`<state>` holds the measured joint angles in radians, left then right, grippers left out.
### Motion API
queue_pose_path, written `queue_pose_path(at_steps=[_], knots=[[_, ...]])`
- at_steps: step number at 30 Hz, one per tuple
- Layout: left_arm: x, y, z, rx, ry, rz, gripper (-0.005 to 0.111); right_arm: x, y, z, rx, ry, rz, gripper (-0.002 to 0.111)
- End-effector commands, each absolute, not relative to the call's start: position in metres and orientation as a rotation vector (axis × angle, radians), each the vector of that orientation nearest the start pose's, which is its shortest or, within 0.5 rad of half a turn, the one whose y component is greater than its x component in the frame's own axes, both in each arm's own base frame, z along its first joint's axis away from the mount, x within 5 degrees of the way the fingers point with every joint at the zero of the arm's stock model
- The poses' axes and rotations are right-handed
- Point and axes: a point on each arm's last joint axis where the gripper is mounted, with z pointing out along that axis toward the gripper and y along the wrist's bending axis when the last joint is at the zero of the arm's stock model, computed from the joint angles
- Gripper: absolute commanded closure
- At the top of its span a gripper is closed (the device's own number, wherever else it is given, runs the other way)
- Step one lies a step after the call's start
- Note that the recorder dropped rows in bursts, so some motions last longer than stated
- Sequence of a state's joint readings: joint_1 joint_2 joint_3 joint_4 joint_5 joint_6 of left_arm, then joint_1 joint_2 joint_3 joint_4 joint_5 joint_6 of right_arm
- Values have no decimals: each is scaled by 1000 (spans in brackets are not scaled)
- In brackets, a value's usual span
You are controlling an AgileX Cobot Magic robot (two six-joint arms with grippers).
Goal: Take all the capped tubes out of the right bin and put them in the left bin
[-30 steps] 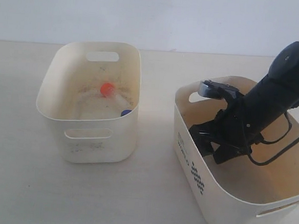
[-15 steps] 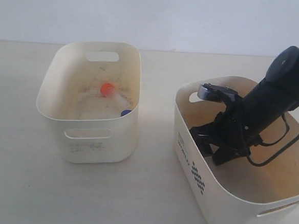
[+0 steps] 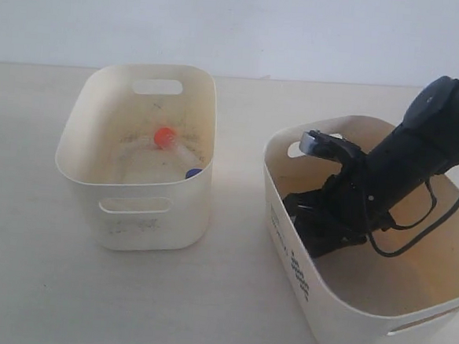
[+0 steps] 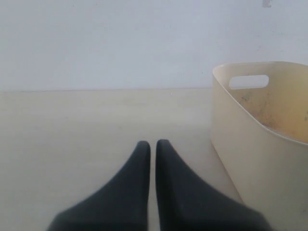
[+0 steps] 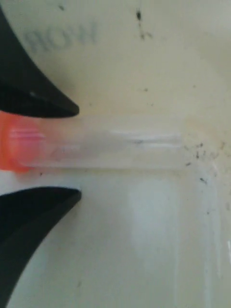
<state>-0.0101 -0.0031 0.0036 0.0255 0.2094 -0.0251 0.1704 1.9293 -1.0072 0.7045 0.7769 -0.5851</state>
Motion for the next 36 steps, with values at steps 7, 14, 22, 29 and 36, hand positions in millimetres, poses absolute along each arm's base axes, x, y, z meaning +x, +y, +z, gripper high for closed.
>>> queue_pose_path(at_steps=[7,14,22,29,36], knots=[[56,0,195,-10,1686,-18,102,315,92,116,-413,2983,642,108],[56,0,195,-10,1686,-18,102,314,92,152,-412,2873,623,108],[56,0,195,-10,1686,-18,102,314,90,177,-365,2791,603,108],[56,0,195,-10,1686,-18,102,307,88,210,-365,2688,583,108],[56,0,195,-10,1686,-18,102,283,81,279,-389,2479,516,108]])
